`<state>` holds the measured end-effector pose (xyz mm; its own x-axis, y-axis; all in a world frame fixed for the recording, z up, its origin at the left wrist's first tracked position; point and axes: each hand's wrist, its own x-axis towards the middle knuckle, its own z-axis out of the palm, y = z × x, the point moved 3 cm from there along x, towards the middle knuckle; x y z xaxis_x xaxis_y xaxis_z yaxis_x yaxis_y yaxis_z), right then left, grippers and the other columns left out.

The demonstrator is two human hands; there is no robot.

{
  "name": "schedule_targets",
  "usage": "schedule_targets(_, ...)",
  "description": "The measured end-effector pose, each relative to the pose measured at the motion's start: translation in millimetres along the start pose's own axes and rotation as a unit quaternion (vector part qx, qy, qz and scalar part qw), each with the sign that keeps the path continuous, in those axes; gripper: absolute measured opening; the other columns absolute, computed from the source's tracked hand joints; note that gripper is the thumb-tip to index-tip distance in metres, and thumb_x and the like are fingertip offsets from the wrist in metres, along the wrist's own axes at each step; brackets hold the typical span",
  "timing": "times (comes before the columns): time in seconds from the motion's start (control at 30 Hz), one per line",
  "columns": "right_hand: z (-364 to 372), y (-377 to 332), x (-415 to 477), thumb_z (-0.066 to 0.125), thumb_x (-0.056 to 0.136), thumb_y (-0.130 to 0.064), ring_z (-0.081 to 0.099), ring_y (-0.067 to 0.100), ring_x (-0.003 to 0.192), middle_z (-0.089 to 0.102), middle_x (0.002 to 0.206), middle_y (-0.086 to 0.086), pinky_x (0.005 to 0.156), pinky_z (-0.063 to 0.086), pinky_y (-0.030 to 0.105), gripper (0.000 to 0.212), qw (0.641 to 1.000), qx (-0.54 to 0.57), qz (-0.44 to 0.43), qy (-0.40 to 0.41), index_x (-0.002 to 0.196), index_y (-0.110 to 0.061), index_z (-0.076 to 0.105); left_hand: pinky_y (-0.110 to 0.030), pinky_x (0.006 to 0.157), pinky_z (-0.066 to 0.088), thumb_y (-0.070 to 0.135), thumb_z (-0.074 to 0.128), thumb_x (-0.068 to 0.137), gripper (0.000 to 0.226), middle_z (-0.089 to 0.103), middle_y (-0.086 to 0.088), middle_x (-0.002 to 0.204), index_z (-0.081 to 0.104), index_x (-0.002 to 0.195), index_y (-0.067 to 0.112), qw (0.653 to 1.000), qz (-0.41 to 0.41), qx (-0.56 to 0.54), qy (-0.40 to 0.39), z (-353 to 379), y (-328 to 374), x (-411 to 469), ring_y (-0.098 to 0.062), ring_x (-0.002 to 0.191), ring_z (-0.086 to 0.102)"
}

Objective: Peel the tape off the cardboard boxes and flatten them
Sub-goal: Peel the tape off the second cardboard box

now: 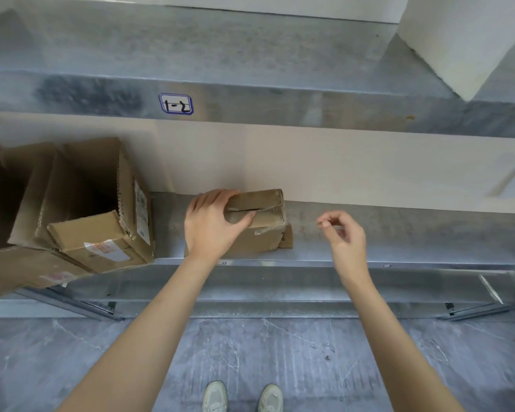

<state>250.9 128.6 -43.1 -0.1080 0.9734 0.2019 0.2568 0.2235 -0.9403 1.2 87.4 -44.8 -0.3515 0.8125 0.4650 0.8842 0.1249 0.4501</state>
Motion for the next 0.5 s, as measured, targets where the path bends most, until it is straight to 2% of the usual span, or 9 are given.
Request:
schedule_targets(0.07, -3.1, 0.2, 5.2, 0.058, 0.092, -0.002, 0.06, 0.005, 0.087, 0.067, 0.086, -0.017, 0.081, 0.043, 0.03, 0.026, 1.0, 0.018, 0.016, -0.002, 0.084, -0.027, 0.064, -0.029, 0.094, 0.041, 0.062, 0.067, 0.077, 0.045, 0.071, 0.01, 0.106, 0.07, 0.108, 0.029, 1.0, 0.011, 0.001, 0.007, 0.7, -0.7, -1.9, -0.016, 0.102, 0.063)
schedule_targets(0.17, 7.1, -3.1, 14.4, 0.061, 0.089, -0.011, 0.057, 0.004, 0.084, 0.065, 0.092, -0.016, 0.074, 0.043, 0.023, 0.016, 1.0, 0.006, 0.002, -0.014, 0.096, -0.025, 0.064, -0.03, 0.096, 0.04, 0.061, 0.068, 0.077, 0.045, 0.071, 0.009, 0.107, 0.069, 0.109, 0.029, 1.0, 0.018, 0.006, 0.015, 0.2, -1.0, -5.8, -0.016, 0.102, 0.063)
schedule_targets(0.23, 18.2, -3.5, 20.4, 0.06, 0.086, -0.019, 0.057, 0.009, 0.086, 0.063, 0.1, -0.016, 0.071, 0.043, 0.019, 0.023, 0.999, -0.013, -0.016, -0.025, 0.106, -0.029, 0.062, -0.03, 0.097, 0.039, 0.061, 0.068, 0.078, 0.045, 0.071, 0.01, 0.107, 0.069, 0.11, 0.03, 1.0, 0.019, 0.007, 0.012, 0.4, -0.7, -7.0, -0.016, 0.102, 0.063)
schedule_targets(0.37, 45.8, -4.0, 31.5, 0.062, 0.09, -0.014, 0.055, 0.012, 0.09, 0.056, 0.111, -0.008, 0.075, 0.044, 0.025, 0.041, 0.994, -0.079, -0.02, -0.075, 0.13, -0.025, 0.056, -0.031, 0.101, 0.038, 0.063, 0.069, 0.078, 0.046, 0.069, 0.011, 0.109, 0.068, 0.11, 0.03, 1.0, 0.017, 0.003, 0.015, -0.1, -1.8, -12.3, -0.015, 0.104, 0.061)
schedule_targets(0.43, 54.7, -6.2, 35.8, 0.061, 0.093, -0.019, 0.054, 0.013, 0.093, 0.051, 0.11, -0.008, 0.079, 0.047, 0.026, 0.051, 0.991, -0.096, -0.007, -0.092, 0.141, -0.026, 0.047, -0.031, 0.103, 0.036, 0.062, 0.07, 0.077, 0.047, 0.069, 0.011, 0.109, 0.069, 0.11, 0.029, 1.0, 0.015, -0.002, 0.021, -1.0, -1.1, -15.7, -0.015, 0.105, 0.06)
schedule_targets(0.5, 59.0, -7.9, 39.2, 0.062, 0.093, -0.021, 0.053, 0.012, 0.095, 0.048, 0.107, -0.008, 0.083, 0.047, 0.026, 0.055, 0.991, -0.096, -0.001, -0.088, 0.145, -0.027, 0.043, -0.031, 0.103, 0.036, 0.061, 0.07, 0.076, 0.047, 0.069, 0.011, 0.108, 0.069, 0.109, 0.028, 1.0, 0.015, -0.009, 0.025, -2.1, 0.1, -18.1, -0.016, 0.104, 0.06)
